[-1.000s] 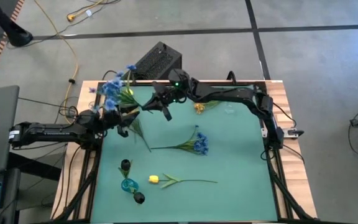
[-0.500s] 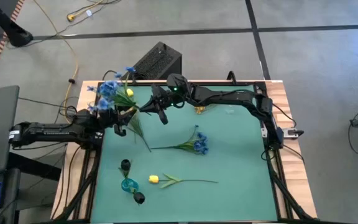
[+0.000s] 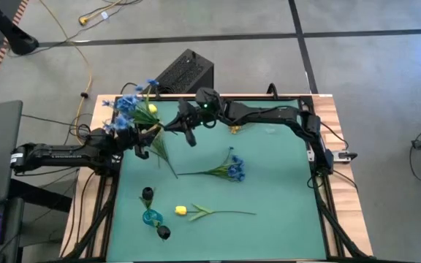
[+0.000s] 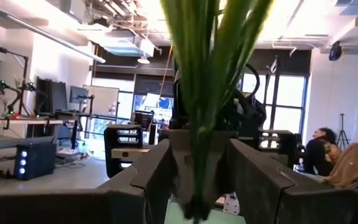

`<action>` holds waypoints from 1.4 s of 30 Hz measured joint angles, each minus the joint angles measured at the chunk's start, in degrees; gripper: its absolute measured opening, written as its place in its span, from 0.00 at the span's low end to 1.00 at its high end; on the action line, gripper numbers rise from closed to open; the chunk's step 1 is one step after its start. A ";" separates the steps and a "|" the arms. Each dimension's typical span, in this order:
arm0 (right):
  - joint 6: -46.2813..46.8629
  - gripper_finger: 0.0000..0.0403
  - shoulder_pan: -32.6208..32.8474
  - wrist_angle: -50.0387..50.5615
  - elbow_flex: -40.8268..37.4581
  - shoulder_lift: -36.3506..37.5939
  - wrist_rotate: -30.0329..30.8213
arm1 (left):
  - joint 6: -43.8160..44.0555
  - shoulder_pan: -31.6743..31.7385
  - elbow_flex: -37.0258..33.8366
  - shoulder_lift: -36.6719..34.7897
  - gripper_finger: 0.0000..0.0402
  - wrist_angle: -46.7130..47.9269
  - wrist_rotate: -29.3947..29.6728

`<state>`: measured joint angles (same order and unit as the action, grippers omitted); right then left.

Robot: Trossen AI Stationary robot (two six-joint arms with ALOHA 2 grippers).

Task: Sort flowers into vase by color
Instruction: Put the top blue flowers into the blue flower vase

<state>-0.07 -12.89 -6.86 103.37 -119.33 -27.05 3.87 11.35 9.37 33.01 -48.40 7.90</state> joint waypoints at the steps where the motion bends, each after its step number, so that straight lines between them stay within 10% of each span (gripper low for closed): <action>1: -0.66 0.07 0.42 0.32 0.00 0.00 1.64 | 0.29 0.00 0.00 0.00 0.36 0.00 0.00; 10: -2.95 0.07 2.40 0.61 0.00 -0.02 6.20 | 2.74 -0.04 0.00 0.00 0.32 0.02 -2.51; 17: -3.25 0.08 2.29 0.93 0.00 -0.02 6.21 | 3.57 -0.02 0.00 -0.04 0.05 -0.22 -3.98; 27: 0.01 0.50 1.54 1.59 0.00 0.10 6.15 | 3.72 0.00 0.66 -0.16 0.01 2.55 -5.70; 33: 0.22 0.71 0.07 15.11 0.01 4.97 5.64 | 0.51 -0.04 10.71 -4.79 0.00 27.42 -6.03; 42: 1.75 0.73 1.32 33.69 0.04 10.45 6.59 | 0.86 -2.08 33.98 -6.88 0.00 73.34 -11.98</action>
<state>1.68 -11.58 26.83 103.42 -108.88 -20.46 4.73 9.27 43.34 26.13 24.94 -4.07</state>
